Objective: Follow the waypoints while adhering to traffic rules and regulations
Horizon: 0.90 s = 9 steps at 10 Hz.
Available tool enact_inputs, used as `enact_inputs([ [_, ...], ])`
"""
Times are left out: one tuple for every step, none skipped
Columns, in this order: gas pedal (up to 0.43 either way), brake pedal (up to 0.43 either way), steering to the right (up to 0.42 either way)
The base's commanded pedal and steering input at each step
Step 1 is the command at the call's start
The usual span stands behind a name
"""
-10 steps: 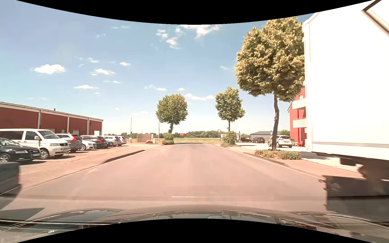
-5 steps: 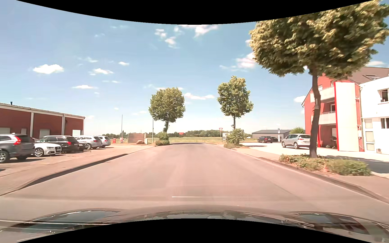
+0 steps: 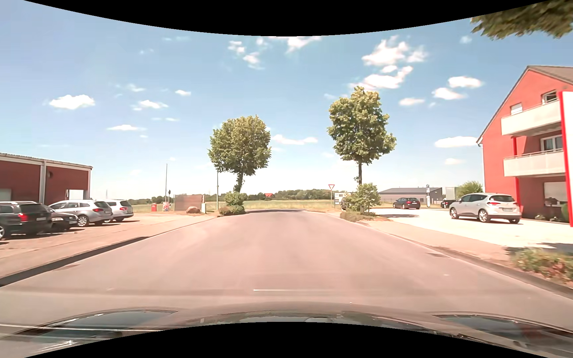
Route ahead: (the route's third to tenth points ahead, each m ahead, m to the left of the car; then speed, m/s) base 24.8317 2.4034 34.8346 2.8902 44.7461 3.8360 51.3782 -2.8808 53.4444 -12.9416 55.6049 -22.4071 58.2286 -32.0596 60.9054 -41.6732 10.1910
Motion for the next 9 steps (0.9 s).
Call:
enact_inputs([
  [0.000,0.000,-0.008],
  [0.000,0.000,-0.008],
  [0.000,0.000,-0.009],
  [0.000,0.000,-0.009],
  [0.000,0.000,-0.010],
  [0.000,0.000,-0.012],
  [0.000,0.000,-0.014],
  [0.008,0.000,-0.017],
  [0.008,0.000,-0.019],
])
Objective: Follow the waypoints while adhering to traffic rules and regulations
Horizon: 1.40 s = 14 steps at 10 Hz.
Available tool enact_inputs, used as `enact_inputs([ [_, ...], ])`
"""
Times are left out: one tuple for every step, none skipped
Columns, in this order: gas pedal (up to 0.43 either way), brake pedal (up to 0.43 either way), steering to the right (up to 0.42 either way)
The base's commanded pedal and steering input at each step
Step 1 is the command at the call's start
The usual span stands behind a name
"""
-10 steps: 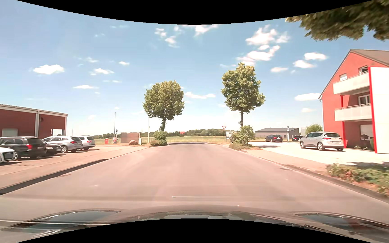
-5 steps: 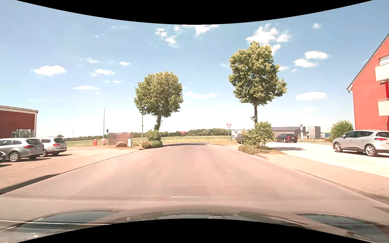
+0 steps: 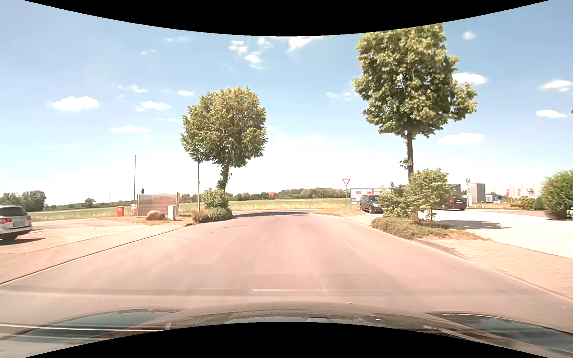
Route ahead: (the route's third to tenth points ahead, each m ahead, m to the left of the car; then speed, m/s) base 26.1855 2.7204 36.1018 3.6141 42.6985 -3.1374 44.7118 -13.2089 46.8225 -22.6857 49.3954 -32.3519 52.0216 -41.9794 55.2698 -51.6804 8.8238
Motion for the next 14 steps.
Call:
enact_inputs([
  [0.008,0.000,-0.020],
  [0.059,0.000,-0.020],
  [0.087,0.000,-0.021],
  [0.087,0.000,-0.024],
  [0.087,0.000,-0.028],
  [0.039,0.000,-0.029],
  [0.000,0.000,-0.029],
  [0.000,0.000,-0.029],
  [0.000,0.000,-0.029],
  [0.000,0.000,-0.028],
  [0.000,0.000,-0.025],
  [0.020,0.000,-0.020],
  [0.028,0.000,-0.019],
  [0.028,0.000,-0.019],
])
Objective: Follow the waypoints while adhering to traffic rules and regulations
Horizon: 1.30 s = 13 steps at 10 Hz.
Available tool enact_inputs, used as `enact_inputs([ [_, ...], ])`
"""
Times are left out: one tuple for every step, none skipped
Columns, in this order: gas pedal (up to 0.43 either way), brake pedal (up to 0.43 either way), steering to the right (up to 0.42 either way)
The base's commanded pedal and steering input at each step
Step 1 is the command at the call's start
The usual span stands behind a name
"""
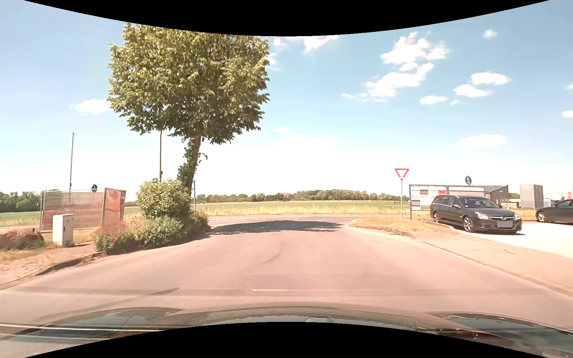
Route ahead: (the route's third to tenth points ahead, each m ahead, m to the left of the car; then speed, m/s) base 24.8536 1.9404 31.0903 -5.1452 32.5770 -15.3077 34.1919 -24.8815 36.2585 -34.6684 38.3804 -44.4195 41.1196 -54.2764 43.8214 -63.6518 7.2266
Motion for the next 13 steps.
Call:
enact_inputs([
  [0.028,0.000,-0.019],
  [0.020,0.000,-0.016],
  [0.000,0.000,-0.013],
  [0.000,0.000,-0.013],
  [0.000,0.000,-0.011],
  [0.000,0.000,-0.005],
  [0.000,0.000,0.001],
  [0.000,0.000,0.005],
  [0.000,0.000,0.005],
  [0.000,0.000,0.005],
  [0.000,0.000,0.005],
  [0.000,0.000,0.010],
  [0.000,0.000,0.014],
])
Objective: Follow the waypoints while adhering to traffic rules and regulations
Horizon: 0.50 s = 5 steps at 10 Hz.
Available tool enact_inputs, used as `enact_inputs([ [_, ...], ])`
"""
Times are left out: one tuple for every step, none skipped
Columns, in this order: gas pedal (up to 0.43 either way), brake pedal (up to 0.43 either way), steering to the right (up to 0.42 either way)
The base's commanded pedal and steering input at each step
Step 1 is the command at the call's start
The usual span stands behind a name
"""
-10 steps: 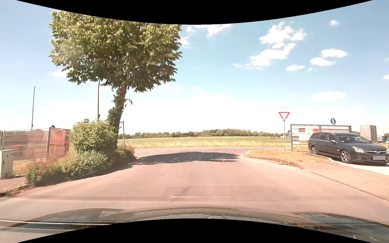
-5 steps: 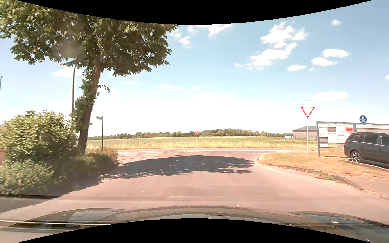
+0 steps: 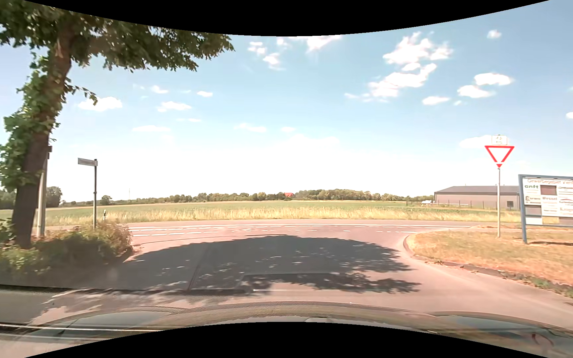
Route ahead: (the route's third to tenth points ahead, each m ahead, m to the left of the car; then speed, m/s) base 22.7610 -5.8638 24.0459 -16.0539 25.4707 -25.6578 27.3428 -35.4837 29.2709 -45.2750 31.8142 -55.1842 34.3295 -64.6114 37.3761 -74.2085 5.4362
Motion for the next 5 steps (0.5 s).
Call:
enact_inputs([
  [0.000,0.018,0.013],
  [0.000,0.055,0.011],
  [0.000,0.073,0.011],
  [0.000,0.079,0.016],
  [0.000,0.098,0.021],
])
